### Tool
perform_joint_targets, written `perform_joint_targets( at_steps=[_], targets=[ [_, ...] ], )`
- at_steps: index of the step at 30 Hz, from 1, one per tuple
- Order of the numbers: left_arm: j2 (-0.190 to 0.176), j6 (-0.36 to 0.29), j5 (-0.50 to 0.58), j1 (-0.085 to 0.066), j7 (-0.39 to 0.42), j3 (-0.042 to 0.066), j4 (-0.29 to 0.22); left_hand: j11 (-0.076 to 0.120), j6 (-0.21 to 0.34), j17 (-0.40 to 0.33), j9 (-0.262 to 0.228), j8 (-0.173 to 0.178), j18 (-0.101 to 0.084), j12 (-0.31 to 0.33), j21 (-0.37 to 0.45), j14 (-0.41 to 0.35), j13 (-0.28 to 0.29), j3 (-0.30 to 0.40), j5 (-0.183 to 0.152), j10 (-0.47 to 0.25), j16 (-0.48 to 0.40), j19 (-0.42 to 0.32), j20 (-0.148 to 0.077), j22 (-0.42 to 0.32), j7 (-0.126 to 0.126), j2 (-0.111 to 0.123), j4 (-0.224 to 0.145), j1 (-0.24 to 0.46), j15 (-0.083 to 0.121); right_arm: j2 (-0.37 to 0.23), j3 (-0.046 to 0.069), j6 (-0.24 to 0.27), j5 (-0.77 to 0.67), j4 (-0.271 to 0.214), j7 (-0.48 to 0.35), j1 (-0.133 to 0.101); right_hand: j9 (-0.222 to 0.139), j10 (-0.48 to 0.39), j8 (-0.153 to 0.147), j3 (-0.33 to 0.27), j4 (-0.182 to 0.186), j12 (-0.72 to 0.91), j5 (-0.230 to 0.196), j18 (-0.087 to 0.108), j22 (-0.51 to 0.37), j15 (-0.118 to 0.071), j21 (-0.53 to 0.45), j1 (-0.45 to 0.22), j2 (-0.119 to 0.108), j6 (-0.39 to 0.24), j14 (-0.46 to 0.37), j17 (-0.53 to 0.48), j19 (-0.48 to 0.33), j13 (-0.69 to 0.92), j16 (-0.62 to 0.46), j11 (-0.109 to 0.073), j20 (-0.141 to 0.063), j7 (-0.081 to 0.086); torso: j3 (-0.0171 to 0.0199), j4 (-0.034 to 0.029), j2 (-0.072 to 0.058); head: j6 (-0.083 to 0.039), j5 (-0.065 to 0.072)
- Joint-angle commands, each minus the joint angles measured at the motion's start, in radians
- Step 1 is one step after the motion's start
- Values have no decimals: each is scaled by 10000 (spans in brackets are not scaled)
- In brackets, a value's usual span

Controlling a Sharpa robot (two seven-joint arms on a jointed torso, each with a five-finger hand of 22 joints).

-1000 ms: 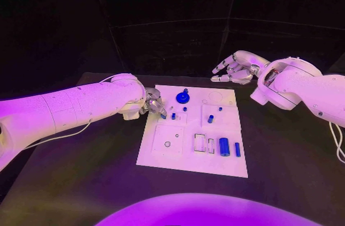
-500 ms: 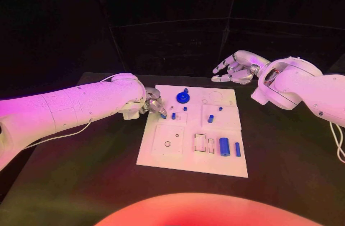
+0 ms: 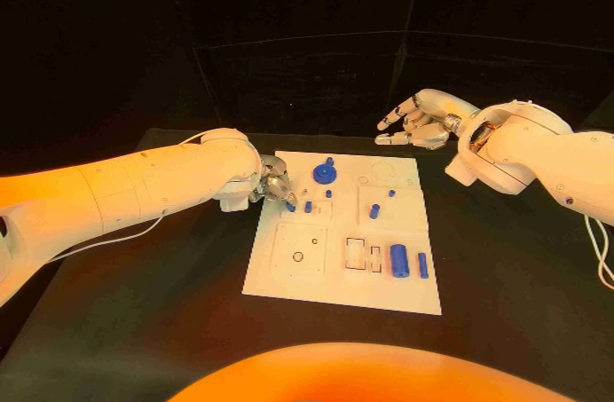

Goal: Assemble the parts on the task board

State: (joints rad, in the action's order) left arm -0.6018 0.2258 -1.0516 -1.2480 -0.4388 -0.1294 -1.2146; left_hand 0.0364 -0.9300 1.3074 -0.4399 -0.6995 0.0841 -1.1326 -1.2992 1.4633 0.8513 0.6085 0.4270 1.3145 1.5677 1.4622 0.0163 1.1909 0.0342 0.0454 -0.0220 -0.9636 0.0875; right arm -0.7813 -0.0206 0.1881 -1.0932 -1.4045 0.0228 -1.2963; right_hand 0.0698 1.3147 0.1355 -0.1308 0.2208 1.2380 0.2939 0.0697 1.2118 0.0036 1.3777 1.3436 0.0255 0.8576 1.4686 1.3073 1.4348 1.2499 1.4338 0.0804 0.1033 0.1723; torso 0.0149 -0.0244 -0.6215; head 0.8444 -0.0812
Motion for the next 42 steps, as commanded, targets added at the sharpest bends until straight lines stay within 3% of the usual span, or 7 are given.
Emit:
perform_joint_targets(
  at_steps=[1,18,30,42],
  targets=[
    [40,468,-56,43,-171,-35,13,42,-114,2634,31,-29,-63,-163,-39,1075,247,816,-10,139,31,64,-33,26,-33,71,-938,53,89,-2,5,-39,-15,-16,-35,-21,-5,-36,67,-54,-13,28,33,19,-5,-55,-36,54,3,-55,557,556,-51,11,-55,5,-28,-19,2,-5,0,4,15],
    [162,348,-56,42,-336,-34,245,98,-351,2634,208,131,-97,-270,-141,1075,436,-253,-30,204,31,114,-81,209,-104,36,-279,297,136,5,5,-29,-15,-17,-38,-21,-5,-36,67,-54,-13,28,33,19,-5,-55,-36,54,3,-55,557,556,-51,11,-55,5,-28,-19,-1,-12,-2,26,32],
    [146,339,-56,42,-359,-34,212,119,-493,2634,326,225,-129,-326,-251,1075,533,-1132,-37,226,31,155,-95,383,-138,356,113,591,153,13,5,-31,-15,2,-45,-21,-6,-54,73,-89,-5,8,60,25,-39,-56,-56,74,6,-58,554,540,-64,-9,-68,5,-29,-20,-2,-20,3,68,35],
    [135,199,-56,43,-367,-33,256,124,-581,2634,399,276,-141,-350,-296,1075,575,-1705,-50,239,31,170,-102,459,-144,422,370,682,159,19,5,-29,-15,18,-50,-21,-6,-54,73,-89,-5,8,60,25,-39,-56,-56,74,6,-58,554,540,-64,-9,-68,5,-29,-20,3,-16,-2,73,32]
  ],
)
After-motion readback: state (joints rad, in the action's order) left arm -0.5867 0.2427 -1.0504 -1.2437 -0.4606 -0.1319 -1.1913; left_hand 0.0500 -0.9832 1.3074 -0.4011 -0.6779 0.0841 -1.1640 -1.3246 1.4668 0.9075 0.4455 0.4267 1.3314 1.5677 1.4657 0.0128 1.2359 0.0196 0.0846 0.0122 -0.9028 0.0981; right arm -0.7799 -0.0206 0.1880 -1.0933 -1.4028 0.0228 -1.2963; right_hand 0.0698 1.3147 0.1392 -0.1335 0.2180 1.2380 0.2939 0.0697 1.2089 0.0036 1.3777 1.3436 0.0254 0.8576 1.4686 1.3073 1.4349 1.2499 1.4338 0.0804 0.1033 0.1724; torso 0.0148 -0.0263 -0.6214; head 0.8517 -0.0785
